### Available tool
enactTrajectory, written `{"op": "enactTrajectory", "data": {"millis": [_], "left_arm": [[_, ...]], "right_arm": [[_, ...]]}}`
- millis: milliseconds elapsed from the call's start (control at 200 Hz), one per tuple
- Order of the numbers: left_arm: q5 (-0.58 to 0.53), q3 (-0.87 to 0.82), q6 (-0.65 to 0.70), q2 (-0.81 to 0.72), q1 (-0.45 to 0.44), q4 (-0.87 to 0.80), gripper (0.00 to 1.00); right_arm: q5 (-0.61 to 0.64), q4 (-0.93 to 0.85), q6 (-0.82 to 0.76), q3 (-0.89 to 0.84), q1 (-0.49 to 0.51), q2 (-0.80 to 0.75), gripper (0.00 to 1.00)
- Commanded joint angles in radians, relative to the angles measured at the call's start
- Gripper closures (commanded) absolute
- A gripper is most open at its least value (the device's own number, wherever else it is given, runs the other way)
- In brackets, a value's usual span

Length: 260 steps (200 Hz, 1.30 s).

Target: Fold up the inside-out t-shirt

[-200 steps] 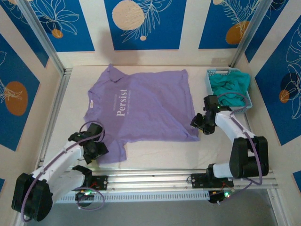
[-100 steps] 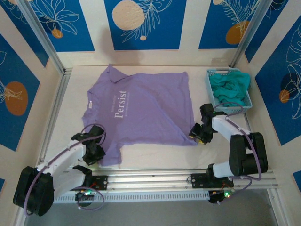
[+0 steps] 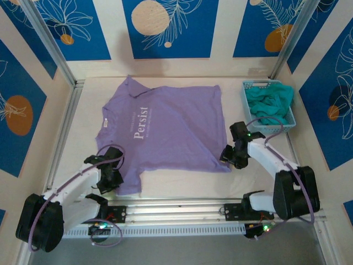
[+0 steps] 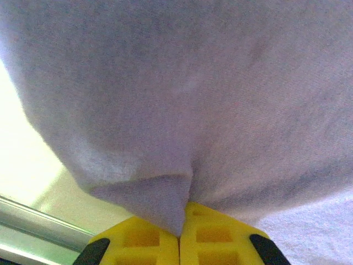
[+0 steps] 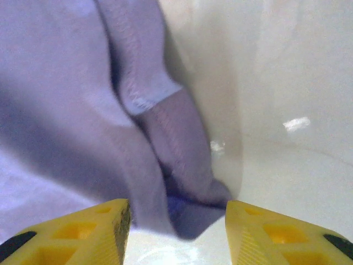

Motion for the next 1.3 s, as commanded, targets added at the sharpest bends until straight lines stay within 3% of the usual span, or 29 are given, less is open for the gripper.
{"op": "enactTrajectory", "data": {"millis": [0,250,735,985,1145,1295], "left_arm": [[0.081,-0.013,0.026,0.021,-0.007,0.252,1.00],[0.094,-0.010,0.028,0.019,-0.007,0.267,1.00],[0.107,-0.013,0.032,-0.025,-0.007,0.282,1.00],[0.088,-0.011,0.041,-0.054,-0.006,0.269,1.00],[0.054,0.013,0.057,-0.106,0.005,0.227,1.00],[-0.048,0.112,0.121,-0.217,0.036,0.169,1.00]], "right_arm": [[0.019,-0.083,0.068,0.011,0.055,-0.036,0.50],[0.032,-0.038,0.131,-0.044,0.090,0.020,0.50],[0.068,0.048,0.071,-0.018,0.052,0.175,0.57],[0.071,0.060,0.041,-0.001,0.045,0.200,0.83],[0.107,0.007,-0.002,0.034,0.039,0.097,0.93],[0.062,-0.002,-0.076,0.122,0.034,-0.046,0.97]]}}
